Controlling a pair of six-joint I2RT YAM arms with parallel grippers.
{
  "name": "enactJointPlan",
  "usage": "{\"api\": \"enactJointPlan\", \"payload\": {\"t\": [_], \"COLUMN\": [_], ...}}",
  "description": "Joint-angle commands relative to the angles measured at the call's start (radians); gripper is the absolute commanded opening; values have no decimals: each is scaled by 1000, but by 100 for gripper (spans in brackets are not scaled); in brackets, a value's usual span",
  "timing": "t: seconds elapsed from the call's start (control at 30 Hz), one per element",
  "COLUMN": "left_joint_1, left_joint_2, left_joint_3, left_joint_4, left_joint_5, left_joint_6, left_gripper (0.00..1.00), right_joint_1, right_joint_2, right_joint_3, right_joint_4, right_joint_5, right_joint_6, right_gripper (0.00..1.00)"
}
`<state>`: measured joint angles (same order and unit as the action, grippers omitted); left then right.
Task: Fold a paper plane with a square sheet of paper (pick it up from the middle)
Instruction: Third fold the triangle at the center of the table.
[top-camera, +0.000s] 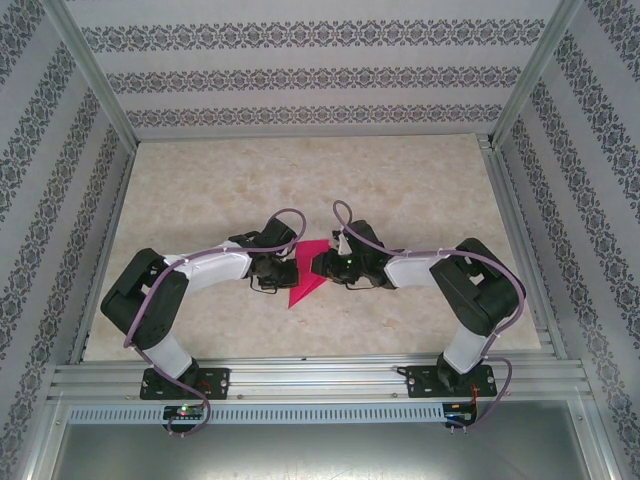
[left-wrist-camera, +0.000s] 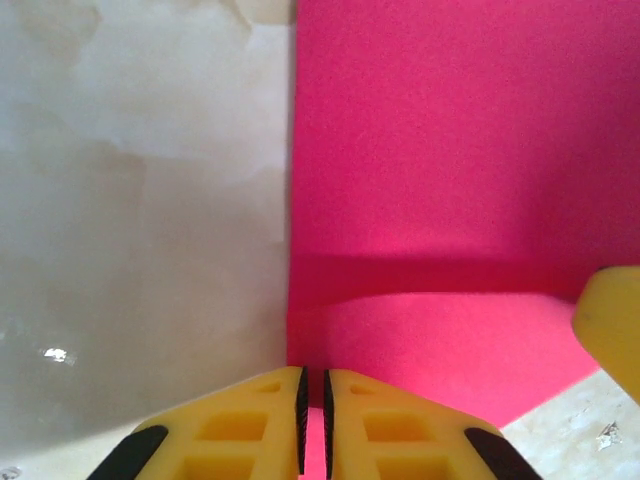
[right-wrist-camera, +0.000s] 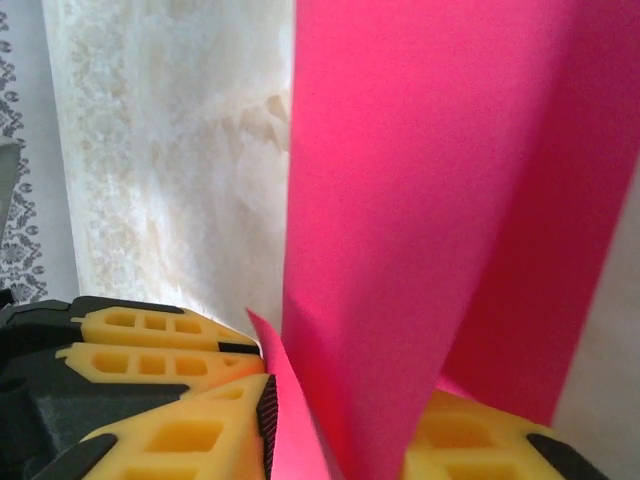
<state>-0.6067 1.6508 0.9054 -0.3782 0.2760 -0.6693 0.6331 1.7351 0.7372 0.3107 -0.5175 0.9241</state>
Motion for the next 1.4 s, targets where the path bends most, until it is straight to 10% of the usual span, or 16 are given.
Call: {"api": "enactJointPlan", "payload": {"t": [0.0, 0.37, 0.7, 1.37], "left_joint_1": [3, -168, -362, -443], "left_joint_2": [-35, -242, -76, 126], "left_joint_3": [-1, -87, 51, 170], "left_joint_4": [-2, -43, -167, -263], "left_joint_5": [-4, -224, -515, -683], "left_joint_6": [25, -59, -98, -122], "left_gripper": [21, 54, 57, 56], "right_joint_1": [6, -14, -64, -92], "right_joint_2": [25, 39, 64, 92], "right_joint_3": [45, 113, 155, 208], "right_joint_4": [-38, -111, -150, -195], "right_joint_5": [-24, -64, -112, -136], "right_joint_6": [-50, -101, -132, -137], "right_gripper": [28, 35, 33, 21]}}
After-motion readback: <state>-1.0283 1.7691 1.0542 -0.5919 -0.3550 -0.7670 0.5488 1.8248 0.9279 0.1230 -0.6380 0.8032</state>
